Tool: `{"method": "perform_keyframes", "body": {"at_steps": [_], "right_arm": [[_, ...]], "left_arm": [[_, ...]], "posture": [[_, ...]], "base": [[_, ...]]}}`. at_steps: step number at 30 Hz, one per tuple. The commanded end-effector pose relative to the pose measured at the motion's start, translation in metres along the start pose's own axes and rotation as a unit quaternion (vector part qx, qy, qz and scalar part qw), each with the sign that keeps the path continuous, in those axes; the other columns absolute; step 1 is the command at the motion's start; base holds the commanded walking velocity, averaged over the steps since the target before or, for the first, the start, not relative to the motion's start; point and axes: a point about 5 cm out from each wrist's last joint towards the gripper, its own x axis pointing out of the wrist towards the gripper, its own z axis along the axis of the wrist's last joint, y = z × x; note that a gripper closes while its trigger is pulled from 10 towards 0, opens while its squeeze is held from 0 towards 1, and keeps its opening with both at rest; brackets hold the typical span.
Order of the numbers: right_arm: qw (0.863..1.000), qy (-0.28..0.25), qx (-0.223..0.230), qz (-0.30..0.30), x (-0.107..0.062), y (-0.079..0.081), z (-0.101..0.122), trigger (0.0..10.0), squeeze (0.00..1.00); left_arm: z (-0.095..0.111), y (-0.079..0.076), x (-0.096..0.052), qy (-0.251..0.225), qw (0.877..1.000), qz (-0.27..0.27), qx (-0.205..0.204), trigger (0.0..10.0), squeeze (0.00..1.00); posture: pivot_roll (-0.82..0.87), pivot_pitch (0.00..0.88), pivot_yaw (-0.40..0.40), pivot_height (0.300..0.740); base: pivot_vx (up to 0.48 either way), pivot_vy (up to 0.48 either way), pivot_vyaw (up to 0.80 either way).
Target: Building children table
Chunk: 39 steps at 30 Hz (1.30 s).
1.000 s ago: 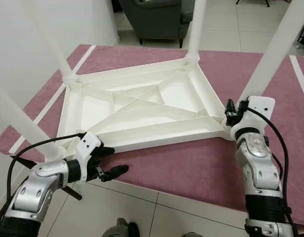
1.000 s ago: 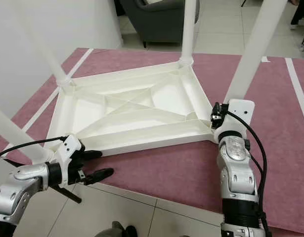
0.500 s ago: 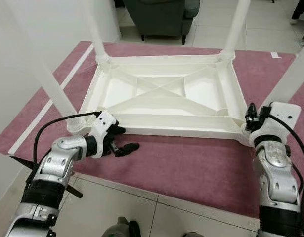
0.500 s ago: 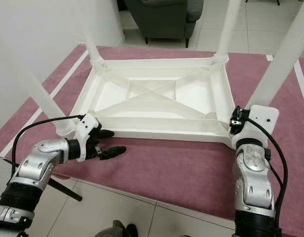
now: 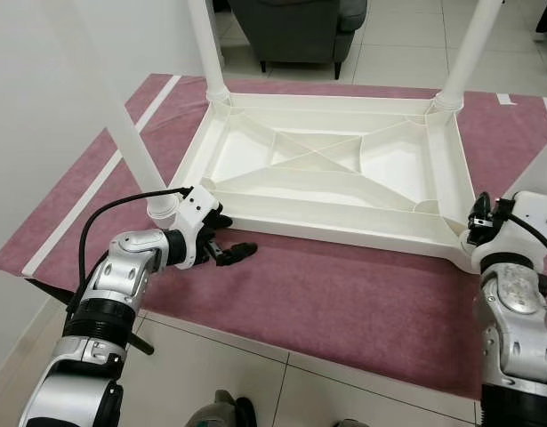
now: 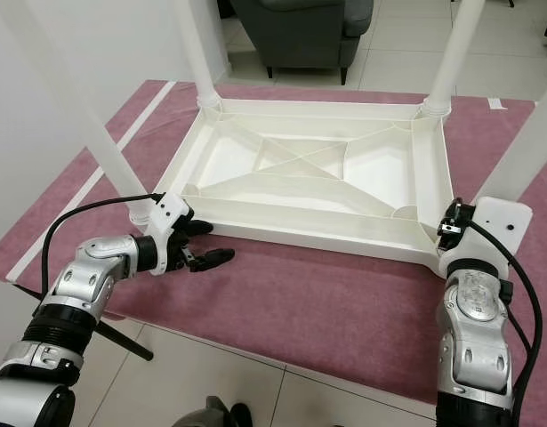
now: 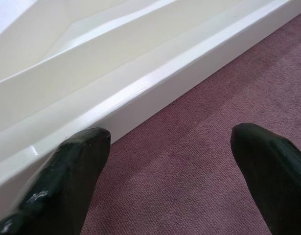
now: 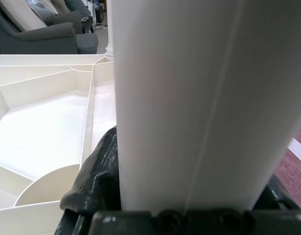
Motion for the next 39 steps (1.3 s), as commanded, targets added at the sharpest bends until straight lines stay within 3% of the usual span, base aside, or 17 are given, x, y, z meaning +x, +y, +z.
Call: {"method": "perform_keyframes", "body": {"at_steps": [1, 4, 10, 13, 15, 16, 19, 20, 22, 23, 24, 25, 32, 35, 36, 37, 39], "right_arm": [[0.996, 0.046, -0.061, -0.042, -0.004, -0.021, -0.021, 0.0, 0.0], [0.997, 0.025, -0.045, 0.052, -0.007, 0.001, -0.017, 0.0, 0.0], [0.989, -0.004, -0.05, 0.138, -0.014, 0.022, -0.01, 0.0, 0.0], [0.975, -0.018, -0.067, 0.213, -0.023, 0.038, -0.007, 0.0, 0.0], [0.956, -0.024, -0.08, 0.282, -0.036, 0.05, -0.008, 0.0, 0.0], [0.956, -0.024, -0.08, 0.282, -0.036, 0.05, -0.008, 0.0, 0.0], [0.921, -0.027, -0.08, 0.38, -0.055, 0.061, -0.006, 0.0, 0.0], [0.921, -0.027, -0.08, 0.38, -0.055, 0.061, -0.006, 0.0, 0.0], [0.896, -0.035, -0.072, 0.437, -0.066, 0.065, -0.001, 0.0, 0.0], [0.896, -0.035, -0.072, 0.437, -0.066, 0.065, -0.001, 0.0, 0.0], [0.885, -0.038, -0.071, 0.459, -0.07, 0.066, 0.001, 4.0, 0.0], [0.876, -0.042, -0.071, 0.475, -0.073, 0.068, 0.004, 10.0, 0.0], [0.862, -0.05, -0.072, 0.5, -0.077, 0.072, 0.009, 10.0, 0.0], [0.839, -0.054, -0.062, 0.538, -0.086, 0.077, 0.015, 10.0, 0.0], [0.839, -0.054, -0.062, 0.538, -0.086, 0.077, 0.015, 10.0, 0.0], [0.827, -0.057, -0.059, 0.556, -0.09, 0.079, 0.017, 10.0, 1.0], [0.818, -0.058, -0.056, 0.57, -0.093, 0.08, 0.019, 10.0, 1.0]], "left_arm": [[-0.003, 0.034, -0.016, 0.002, 0.957, 0.289, -0.006, 10.0, 0.0], [-0.005, 0.025, -0.013, -0.003, 0.964, 0.266, 0.0, 10.0, 0.0], [-0.01, 0.017, -0.008, 0.0, 0.968, 0.251, 0.009, 10.0, 0.0], [-0.013, 0.017, -0.007, 0.009, 0.964, 0.265, 0.007, 10.0, 0.0], [-0.016, 0.021, -0.009, 0.016, 0.958, 0.288, 0.006, 10.0, 0.0], [-0.016, 0.021, -0.009, 0.016, 0.958, 0.288, 0.006, 10.0, 0.0], [-0.013, 0.035, -0.015, 0.008, 0.941, 0.338, -0.004, 10.0, 0.0], [-0.013, 0.035, -0.015, 0.008, 0.941, 0.338, -0.004, 10.0, 0.0], [-0.009, 0.04, -0.016, -0.001, 0.936, 0.353, -0.005, 10.0, 0.0], [-0.009, 0.04, -0.016, -0.001, 0.936, 0.353, -0.005, 10.0, 0.0], [-0.008, 0.041, -0.016, -0.004, 0.935, 0.354, -0.005, 10.0, 0.0], [-0.006, 0.041, -0.016, -0.007, 0.935, 0.354, -0.004, 10.0, 0.0], [-0.004, 0.041, -0.014, -0.01, 0.936, 0.351, -0.003, 10.0, 0.0], [-0.004, 0.038, -0.01, -0.01, 0.935, 0.353, -0.001, 10.0, 0.0], [-0.004, 0.038, -0.01, -0.01, 0.935, 0.353, -0.001, 10.0, 0.0], [-0.005, 0.036, -0.008, -0.011, 0.934, 0.356, 0.0, 10.0, 0.0], [-0.006, 0.035, -0.007, -0.011, 0.934, 0.358, 0.001, 10.0, 0.0]], "posture": [[-0.13, 0.11, 0.17, 0.74], [-0.13, 0.11, 0.17, 0.74], [-0.12, 0.107, 0.167, 0.74], [-0.12, 0.104, 0.163, 0.74], [-0.12, 0.106, 0.165, 0.74], [-0.12, 0.106, 0.165, 0.74], [-0.12, 0.109, 0.167, 0.74], [-0.12, 0.109, 0.167, 0.74], [-0.12, 0.109, 0.167, 0.74], [-0.12, 0.109, 0.167, 0.74], [-0.13, 0.111, 0.17, 0.74], [-0.13, 0.111, 0.17, 0.74], [-0.13, 0.112, 0.172, 0.74], [-0.12, 0.113, 0.169, 0.74], [-0.12, 0.113, 0.169, 0.74], [-0.12, 0.113, 0.166, 0.74], [-0.12, 0.113, 0.166, 0.74]], "base": [[0.0, 0.0, 0.0], [0.0, 0.0, 0.0], [0.0, 0.0, 0.0], [0.0, 0.0, 0.0], [0.0, 0.0, 0.0], [0.0, 0.0, 0.0], [0.0, 0.0, 0.0], [0.0, 0.0, 0.0], [0.0, 0.0, 0.0], [0.0, 0.0, 0.0], [0.0, 0.0, 0.0], [0.0, 0.0, 0.0], [0.0, 0.0, 0.0], [0.0, 0.0, 0.0], [0.0, 0.0, 0.0], [0.0, 0.0, 0.0], [0.0, 0.0, 0.0]]}}
